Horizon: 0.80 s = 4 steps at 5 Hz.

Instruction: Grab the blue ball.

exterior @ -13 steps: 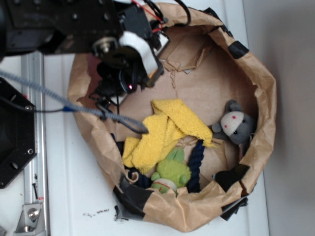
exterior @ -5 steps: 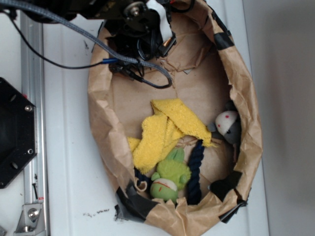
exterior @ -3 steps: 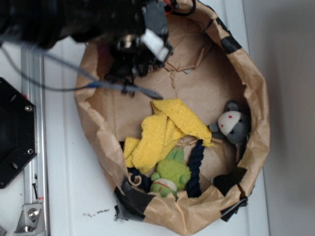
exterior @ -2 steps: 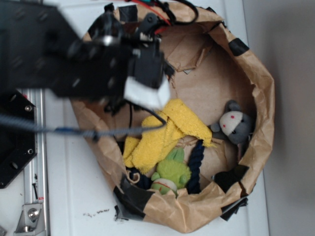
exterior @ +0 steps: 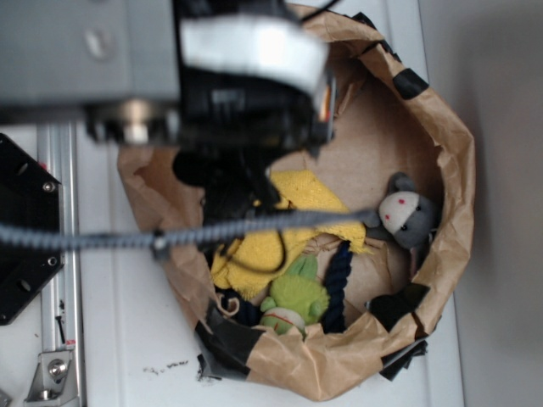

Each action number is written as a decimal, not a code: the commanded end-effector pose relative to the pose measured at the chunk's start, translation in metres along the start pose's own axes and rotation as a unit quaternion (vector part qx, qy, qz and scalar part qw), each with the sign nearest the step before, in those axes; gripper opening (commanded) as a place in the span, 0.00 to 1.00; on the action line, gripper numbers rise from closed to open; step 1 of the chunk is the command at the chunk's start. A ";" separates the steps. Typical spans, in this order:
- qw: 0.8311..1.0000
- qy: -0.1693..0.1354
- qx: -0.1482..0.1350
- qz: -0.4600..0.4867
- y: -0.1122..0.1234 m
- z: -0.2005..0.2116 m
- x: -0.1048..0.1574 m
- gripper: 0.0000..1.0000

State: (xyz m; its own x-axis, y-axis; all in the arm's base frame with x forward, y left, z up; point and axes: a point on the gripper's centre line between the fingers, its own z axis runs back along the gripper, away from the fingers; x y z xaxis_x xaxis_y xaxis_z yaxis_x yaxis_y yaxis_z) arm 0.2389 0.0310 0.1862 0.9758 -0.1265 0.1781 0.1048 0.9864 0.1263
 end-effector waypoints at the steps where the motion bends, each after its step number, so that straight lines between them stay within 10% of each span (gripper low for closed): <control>1: 1.000 0.012 0.010 0.002 0.019 -0.008 0.010 0.88; 4: 0.985 -0.028 -0.001 -0.168 0.029 -0.081 -0.013 1.00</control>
State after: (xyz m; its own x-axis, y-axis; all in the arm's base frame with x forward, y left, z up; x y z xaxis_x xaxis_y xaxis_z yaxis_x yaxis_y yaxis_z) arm 0.2357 0.0606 0.1013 0.8694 -0.4674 0.1603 0.4431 0.8810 0.1656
